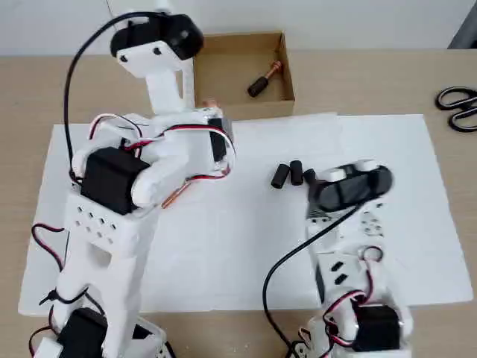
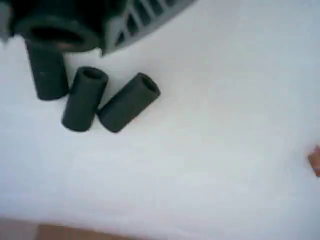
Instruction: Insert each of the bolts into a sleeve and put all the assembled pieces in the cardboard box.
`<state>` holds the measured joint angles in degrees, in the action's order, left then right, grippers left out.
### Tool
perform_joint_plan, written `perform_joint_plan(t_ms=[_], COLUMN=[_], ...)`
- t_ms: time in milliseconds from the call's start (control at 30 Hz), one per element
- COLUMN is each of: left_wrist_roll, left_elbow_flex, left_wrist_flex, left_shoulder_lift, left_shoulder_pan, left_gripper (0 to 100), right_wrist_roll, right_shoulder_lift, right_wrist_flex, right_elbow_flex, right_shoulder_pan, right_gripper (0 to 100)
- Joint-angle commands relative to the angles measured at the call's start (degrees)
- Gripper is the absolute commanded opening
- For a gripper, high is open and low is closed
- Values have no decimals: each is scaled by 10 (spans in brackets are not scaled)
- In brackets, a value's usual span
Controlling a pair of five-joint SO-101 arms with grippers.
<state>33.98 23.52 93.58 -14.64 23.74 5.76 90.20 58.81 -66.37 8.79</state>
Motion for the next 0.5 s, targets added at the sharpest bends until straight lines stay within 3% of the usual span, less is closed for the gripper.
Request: perform_joint_plan(t_ms=[0,200,300,467], left_wrist_roll=[-7,-42,-60,-59], left_elbow_flex=[30,85,84,13], left_wrist_flex=[-18,-29,-25,-26], left_shoulder_lift=[-26,-98,-152,-216], left_shoulder_pan=[19,20,20,19], left_gripper=[6,6,6,6], right_wrist_roll=[3,-4,-55,-81], right_shoulder_lift=[7,7,7,7], right_wrist_flex=[-35,-36,-36,-36], right_elbow_flex=[-22,-24,-25,-25], right_shoulder_pan=[60,110,110,110], right_gripper=[4,5,5,5])
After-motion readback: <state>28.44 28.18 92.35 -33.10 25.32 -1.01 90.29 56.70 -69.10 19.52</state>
